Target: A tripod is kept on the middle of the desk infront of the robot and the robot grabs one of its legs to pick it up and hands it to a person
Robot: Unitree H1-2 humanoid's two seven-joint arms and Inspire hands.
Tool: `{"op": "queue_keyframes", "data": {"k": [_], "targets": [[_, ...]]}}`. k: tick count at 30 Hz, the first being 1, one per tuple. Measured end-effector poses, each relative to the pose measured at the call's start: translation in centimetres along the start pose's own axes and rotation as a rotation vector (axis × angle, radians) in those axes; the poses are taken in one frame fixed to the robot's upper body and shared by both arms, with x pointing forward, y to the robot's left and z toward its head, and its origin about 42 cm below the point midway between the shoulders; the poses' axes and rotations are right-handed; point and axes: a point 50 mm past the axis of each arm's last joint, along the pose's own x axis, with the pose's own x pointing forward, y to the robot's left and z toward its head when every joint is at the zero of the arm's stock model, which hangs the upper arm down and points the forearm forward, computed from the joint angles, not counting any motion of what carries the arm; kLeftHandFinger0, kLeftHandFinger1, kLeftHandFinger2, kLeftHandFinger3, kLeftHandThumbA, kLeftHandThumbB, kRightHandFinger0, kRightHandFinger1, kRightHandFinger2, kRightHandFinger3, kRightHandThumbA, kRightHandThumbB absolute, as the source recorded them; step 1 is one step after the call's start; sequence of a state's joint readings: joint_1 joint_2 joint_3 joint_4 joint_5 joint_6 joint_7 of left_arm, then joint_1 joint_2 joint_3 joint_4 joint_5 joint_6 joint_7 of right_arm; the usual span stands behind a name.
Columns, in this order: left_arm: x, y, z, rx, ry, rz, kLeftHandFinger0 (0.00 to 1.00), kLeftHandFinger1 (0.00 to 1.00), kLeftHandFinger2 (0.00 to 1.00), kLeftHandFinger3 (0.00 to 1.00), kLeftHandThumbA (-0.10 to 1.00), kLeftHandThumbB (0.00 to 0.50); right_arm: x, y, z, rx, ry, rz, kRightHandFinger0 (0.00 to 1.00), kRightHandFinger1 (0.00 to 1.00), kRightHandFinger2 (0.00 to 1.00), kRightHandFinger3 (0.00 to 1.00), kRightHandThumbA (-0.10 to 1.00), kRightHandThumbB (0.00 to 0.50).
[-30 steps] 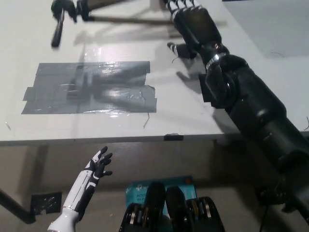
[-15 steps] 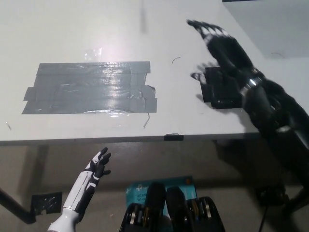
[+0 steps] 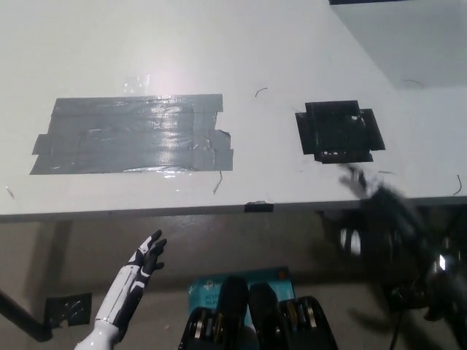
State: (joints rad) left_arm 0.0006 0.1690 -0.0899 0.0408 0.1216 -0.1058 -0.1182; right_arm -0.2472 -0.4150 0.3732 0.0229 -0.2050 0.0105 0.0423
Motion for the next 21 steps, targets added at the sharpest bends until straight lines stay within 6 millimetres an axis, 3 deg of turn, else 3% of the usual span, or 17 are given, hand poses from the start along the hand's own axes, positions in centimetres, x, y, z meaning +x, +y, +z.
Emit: {"op": "queue_keyframes", "data": {"k": [1, 2, 6, 9, 14, 21], "targets": [[-0.3, -0.1, -0.2, -0.002, 0.009, 0.0, 0.95, 1.0, 1.0, 1.0, 1.0, 0.114, -0.7, 1.1, 0.0, 0.053, 0.007, 0.002, 1.0, 1.0, 1.0, 1.0, 0.91, 0.108], [-0.4, -0.1, -0.4, -0.003, 0.016, -0.001, 0.96, 1.0, 1.0, 1.0, 1.0, 0.117, -1.2, 2.0, -0.1, 0.09, 0.015, 0.003, 1.0, 1.0, 1.0, 1.0, 0.95, 0.209], [-1.9, -0.5, -1.8, -0.014, 0.067, -0.003, 0.97, 1.0, 1.0, 1.0, 1.0, 0.092, -3.8, 7.2, -0.4, 0.326, 0.08, 0.003, 1.0, 1.0, 1.0, 1.0, 0.95, 0.175], [-2.8, -0.8, -2.5, -0.02, 0.094, -0.004, 0.98, 1.0, 1.0, 1.0, 1.0, 0.104, -4.8, 9.5, -0.1, 0.458, 0.11, -0.012, 1.0, 1.0, 1.0, 1.0, 0.97, 0.158], [-3.7, -1.1, -3.0, -0.025, 0.105, -0.001, 0.97, 1.0, 1.0, 1.0, 1.0, 0.104, -5.9, 11.1, 0.0, 0.637, 0.14, -0.069, 1.0, 1.0, 1.0, 1.0, 0.97, 0.156], [-4.3, -1.3, -3.0, -0.026, 0.076, 0.012, 0.96, 1.0, 1.0, 1.0, 1.0, 0.109, -6.5, 10.8, -0.1, 0.798, 0.121, -0.144, 1.0, 1.0, 1.0, 1.0, 0.97, 0.129]]}}
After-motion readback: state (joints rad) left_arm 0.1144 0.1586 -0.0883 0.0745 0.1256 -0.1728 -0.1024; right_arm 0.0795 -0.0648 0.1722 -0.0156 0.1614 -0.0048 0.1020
